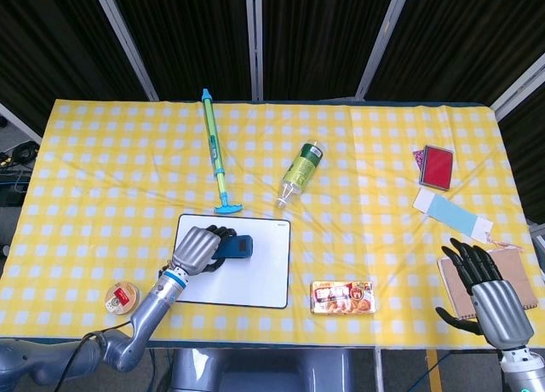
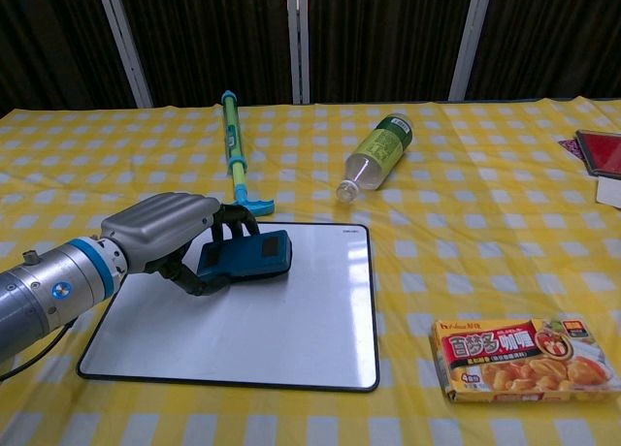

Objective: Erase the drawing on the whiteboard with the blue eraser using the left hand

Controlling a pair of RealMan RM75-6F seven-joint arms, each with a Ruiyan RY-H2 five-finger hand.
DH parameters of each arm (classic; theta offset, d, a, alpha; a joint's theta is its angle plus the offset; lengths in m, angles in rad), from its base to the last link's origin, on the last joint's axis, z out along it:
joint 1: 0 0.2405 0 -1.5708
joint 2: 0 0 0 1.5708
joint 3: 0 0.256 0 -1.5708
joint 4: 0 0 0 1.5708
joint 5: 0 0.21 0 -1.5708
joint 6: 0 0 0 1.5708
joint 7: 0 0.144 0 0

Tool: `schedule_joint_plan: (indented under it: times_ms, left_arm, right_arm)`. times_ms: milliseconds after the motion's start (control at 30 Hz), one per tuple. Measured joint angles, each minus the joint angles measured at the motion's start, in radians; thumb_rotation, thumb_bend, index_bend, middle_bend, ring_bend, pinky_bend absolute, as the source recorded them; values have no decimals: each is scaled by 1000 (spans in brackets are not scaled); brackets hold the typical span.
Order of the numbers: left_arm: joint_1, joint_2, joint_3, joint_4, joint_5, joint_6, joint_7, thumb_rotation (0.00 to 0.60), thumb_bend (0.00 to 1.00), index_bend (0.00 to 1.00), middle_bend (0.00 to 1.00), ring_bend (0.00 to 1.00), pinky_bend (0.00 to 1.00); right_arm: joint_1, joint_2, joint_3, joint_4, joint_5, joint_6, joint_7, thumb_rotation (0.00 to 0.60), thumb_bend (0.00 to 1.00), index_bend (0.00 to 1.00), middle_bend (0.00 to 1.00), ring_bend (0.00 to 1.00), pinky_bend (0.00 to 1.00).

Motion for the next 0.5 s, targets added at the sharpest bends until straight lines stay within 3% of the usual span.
schedule_joint_plan:
  times_ms: [500]
  left_arm:
    - [27, 22, 3, 112, 51, 20, -116, 600, 832, 850, 620, 483, 630]
  right_arm:
    - [-1, -7, -2, -4, -8, 0, -22, 600, 55, 0, 0, 0, 0]
